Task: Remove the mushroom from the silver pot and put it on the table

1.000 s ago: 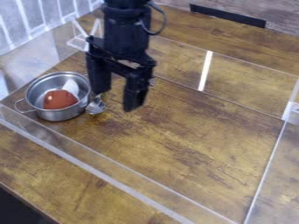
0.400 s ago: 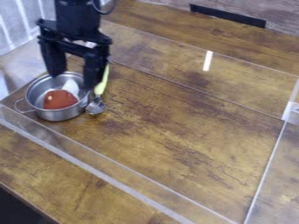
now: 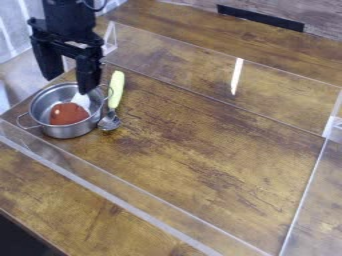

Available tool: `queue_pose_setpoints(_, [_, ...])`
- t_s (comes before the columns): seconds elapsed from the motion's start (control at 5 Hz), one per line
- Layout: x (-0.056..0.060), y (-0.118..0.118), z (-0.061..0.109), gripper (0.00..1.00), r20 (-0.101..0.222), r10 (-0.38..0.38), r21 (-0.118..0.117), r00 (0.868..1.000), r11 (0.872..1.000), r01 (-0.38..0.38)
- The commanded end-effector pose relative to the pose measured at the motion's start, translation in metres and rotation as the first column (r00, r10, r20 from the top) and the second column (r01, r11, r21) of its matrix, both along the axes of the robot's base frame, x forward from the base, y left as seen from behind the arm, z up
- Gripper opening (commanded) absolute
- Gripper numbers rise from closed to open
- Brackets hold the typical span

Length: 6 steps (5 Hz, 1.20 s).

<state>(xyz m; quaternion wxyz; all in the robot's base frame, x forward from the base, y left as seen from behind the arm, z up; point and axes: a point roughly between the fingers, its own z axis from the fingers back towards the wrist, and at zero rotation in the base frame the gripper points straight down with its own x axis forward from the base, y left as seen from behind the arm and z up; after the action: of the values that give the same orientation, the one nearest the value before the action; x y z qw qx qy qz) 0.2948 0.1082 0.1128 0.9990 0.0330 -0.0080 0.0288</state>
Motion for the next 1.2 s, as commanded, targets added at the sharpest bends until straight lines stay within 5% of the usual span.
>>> queue_pose_setpoints(0.0, [0.007, 0.017, 0.007, 1.0, 0.07, -0.044, 0.018, 0.997, 0.999, 0.043])
queue_pose_setpoints(0.6, [0.0, 0.031, -0.031, 1.0, 0.09, -0.195, 0.005, 0.977, 0.981, 0.195])
queue_pose_setpoints(1.0, [0.02, 0.034, -0.032, 1.0, 0.123, -0.251, 0.0, 0.96, 0.967, 0.253])
